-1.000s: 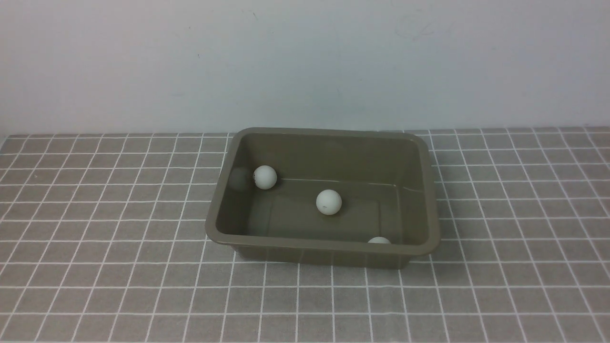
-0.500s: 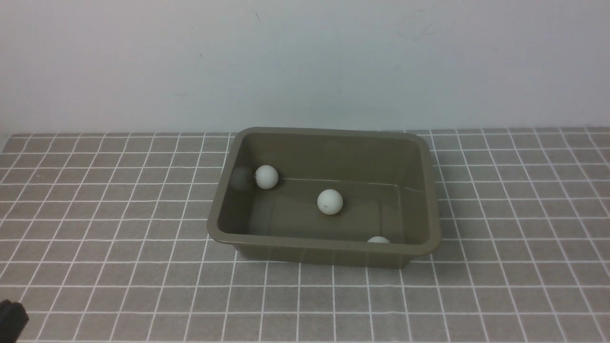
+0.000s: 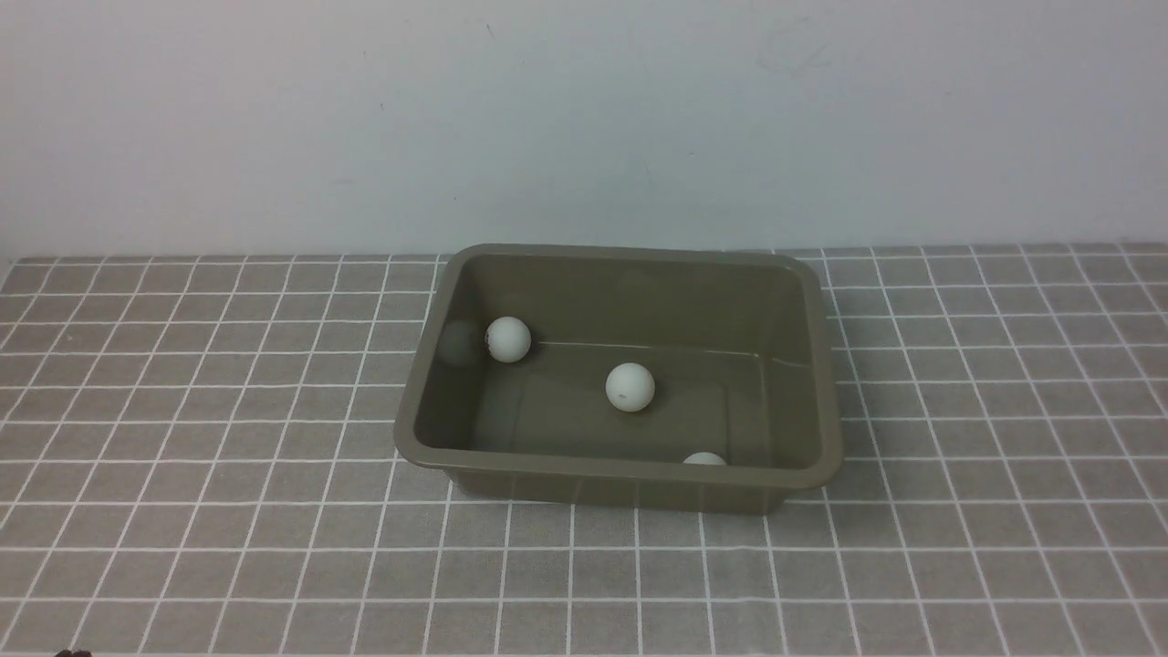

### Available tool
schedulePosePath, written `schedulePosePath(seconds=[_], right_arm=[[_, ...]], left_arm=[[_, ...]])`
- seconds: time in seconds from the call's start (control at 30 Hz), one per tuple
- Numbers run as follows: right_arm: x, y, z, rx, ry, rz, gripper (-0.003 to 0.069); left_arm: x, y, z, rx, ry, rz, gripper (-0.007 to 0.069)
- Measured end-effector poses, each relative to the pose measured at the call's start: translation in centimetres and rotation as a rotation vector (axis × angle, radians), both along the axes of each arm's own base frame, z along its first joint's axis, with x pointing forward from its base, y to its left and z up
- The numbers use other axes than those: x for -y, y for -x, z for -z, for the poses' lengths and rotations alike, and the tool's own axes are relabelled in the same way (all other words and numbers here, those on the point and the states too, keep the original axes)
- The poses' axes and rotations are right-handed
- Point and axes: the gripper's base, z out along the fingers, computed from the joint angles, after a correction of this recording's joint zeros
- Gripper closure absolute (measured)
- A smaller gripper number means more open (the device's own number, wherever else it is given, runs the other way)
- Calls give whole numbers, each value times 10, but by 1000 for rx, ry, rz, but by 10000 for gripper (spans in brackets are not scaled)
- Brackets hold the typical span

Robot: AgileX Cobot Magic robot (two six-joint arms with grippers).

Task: Put the table tennis balls into the box on the grey coffee tablecloth.

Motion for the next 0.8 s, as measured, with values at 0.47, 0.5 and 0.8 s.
schedulePosePath(seconds=[0.47,0.5,0.8], right_arm=[[0,0,0,0,1,0,673],[0,0,0,0,1,0,673],[-6,0,3,-32,-22,-70,673]], left_arm=[[0,0,0,0,0,-1,629],[0,0,0,0,0,-1,629],[0,0,0,0,0,-1,629]])
